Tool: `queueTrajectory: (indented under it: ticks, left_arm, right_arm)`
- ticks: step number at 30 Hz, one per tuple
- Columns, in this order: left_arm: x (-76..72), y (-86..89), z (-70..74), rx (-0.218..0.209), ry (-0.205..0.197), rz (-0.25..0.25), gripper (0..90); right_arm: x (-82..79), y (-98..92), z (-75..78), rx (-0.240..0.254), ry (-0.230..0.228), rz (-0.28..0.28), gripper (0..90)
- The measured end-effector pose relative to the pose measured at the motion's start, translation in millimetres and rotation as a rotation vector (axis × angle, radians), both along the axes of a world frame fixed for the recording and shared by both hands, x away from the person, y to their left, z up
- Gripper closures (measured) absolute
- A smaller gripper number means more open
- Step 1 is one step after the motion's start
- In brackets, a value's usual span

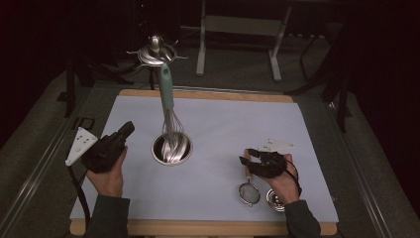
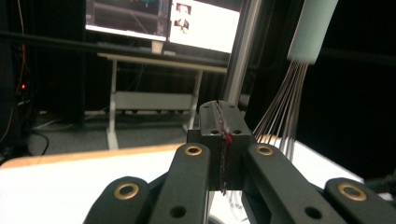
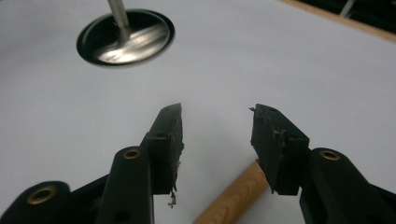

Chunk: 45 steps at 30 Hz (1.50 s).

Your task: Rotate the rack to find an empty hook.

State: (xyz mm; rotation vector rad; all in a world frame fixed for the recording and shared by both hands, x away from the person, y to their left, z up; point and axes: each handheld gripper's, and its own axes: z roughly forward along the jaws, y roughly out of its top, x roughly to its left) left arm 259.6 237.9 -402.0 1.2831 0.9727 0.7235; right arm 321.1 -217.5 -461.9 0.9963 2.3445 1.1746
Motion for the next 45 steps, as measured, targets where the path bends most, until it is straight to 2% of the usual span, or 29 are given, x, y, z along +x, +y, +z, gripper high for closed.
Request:
queueTrajectory:
  ticks: [1, 6, 12, 13, 16, 19, 20, 24, 25, 27, 31, 36, 38, 42, 45]
  left_arm:
    - [0.0, 0.0, 0.0, 0.0, 0.0, 0.0, 90.0]
    - [3.5, -1.1, 17.5, -0.018, -0.049, 0.003, 90.0]
    - [5.2, -2.4, 34.7, -0.051, -0.104, 0.011, 90.0]
    - [5.8, -4.2, 38.9, -0.054, -0.118, 0.011, 90.0]
    - [6.4, -7.4, 41.5, -0.059, -0.125, 0.001, 89.9]
    - [7.3, -13.3, 44.1, -0.044, -0.13, -0.013, 89.8]
    - [7.5, -14.9, 45.5, -0.049, -0.135, -0.019, 89.8]
    - [9.6, -18.2, 52.2, -0.055, -0.155, -0.026, 89.5]
    - [10.7, -21.1, 56.6, -0.034, -0.159, -0.032, 89.2]
    - [11.6, -23.0, 61.0, -0.025, -0.17, -0.039, 89.1]
    - [12.5, -24.3, 67.9, -0.034, -0.191, -0.046, 89.2]
    - [13.5, -25.7, 78.1, -0.049, -0.221, -0.055, 89.1]
    - [14.1, -26.8, 86.6, -0.068, -0.244, -0.06, 89.2]
    - [15.9, -30.7, 96.9, -0.062, -0.266, -0.068, 89.4]
    - [19.1, -35.2, 103.8, -0.051, -0.271, -0.074, 89.7]
  right_arm:
    - [0.0, 0.0, 0.0, 0.0, 0.0, 0.0, 52.1]
    - [0.9, -3.8, -4.6, 0.008, 0.033, -0.008, 51.1]
    - [1.4, -3.4, -7.4, -0.003, 0.041, -0.015, 47.9]
    - [1.4, -3.3, -7.4, -0.008, 0.039, -0.015, 49.9]
    - [0.2, -2.5, -7.1, -0.024, 0.027, -0.02, 50.0]
    - [-1.7, -0.9, -7.3, -0.037, 0.014, -0.013, 51.2]
    - [-2.6, 1.3, -8.9, -0.057, 0.007, -0.008, 51.5]
    - [-3.4, 4.2, -9.8, -0.076, 0.002, -0.006, 51.7]
    - [-3.7, 4.3, -9.6, -0.075, 0.004, -0.007, 51.8]
    - [-4.3, 4.3, -10.0, -0.074, 0.005, -0.012, 52.3]
    - [-5.1, 4.3, -13.8, -0.093, 0.012, -0.012, 54.4]
    - [-5.6, 5.1, -15.1, -0.097, 0.022, -0.008, 56.8]
    - [-5.8, 5.4, -14.8, -0.095, 0.025, -0.008, 56.9]
    - [-5.8, 6.0, -14.3, -0.096, 0.026, -0.006, 57.0]
    - [-6.3, 5.8, -10.5, -0.074, 0.022, -0.001, 56.3]
